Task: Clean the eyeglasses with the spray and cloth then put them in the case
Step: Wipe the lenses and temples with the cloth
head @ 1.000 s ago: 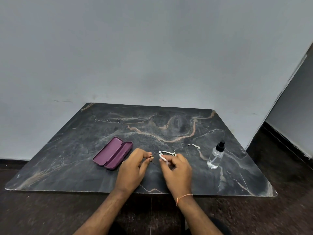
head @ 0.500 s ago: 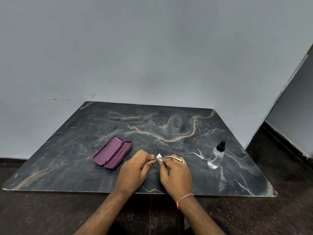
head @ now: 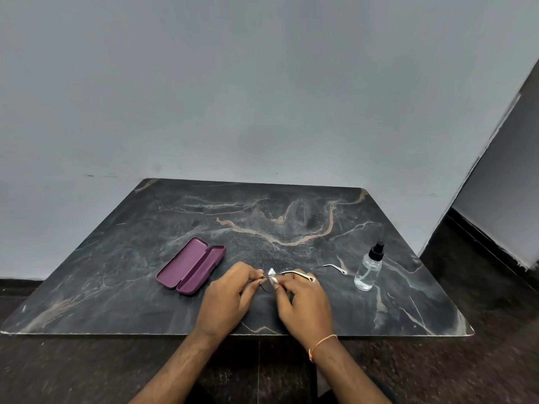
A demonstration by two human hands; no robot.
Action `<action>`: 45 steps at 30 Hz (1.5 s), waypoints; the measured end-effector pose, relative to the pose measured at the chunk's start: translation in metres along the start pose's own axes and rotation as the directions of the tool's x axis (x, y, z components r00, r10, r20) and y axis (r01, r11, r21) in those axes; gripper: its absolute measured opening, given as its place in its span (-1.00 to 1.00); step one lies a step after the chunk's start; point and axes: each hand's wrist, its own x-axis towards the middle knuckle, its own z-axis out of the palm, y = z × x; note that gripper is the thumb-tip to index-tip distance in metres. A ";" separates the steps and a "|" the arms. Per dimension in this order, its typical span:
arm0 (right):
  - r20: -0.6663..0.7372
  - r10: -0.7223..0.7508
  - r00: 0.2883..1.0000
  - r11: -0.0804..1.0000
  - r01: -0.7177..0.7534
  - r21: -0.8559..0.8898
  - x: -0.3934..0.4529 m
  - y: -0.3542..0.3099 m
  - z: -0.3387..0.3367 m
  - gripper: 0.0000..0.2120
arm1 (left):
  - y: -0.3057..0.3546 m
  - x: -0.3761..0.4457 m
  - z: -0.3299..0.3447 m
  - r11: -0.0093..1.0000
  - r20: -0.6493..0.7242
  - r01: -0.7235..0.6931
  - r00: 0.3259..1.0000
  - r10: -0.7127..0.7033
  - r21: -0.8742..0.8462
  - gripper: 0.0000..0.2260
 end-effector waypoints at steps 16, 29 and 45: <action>0.091 -0.182 0.979 0.963 0.196 -0.187 -0.012 -0.003 -0.013 -0.67 | 0.004 0.002 -0.003 0.998 -0.047 0.025 0.999 -0.027 -0.050 -0.93; -0.008 -0.059 0.998 0.998 0.059 -0.025 -0.010 0.018 -0.048 -0.89 | 0.008 0.004 -0.006 0.995 -0.131 0.091 0.987 -0.096 -0.045 -0.90; 0.104 0.428 0.898 0.891 -0.399 -0.218 0.011 0.069 -0.093 -0.68 | 0.016 0.008 -0.023 0.997 -0.175 0.032 0.984 -0.043 -0.064 -0.92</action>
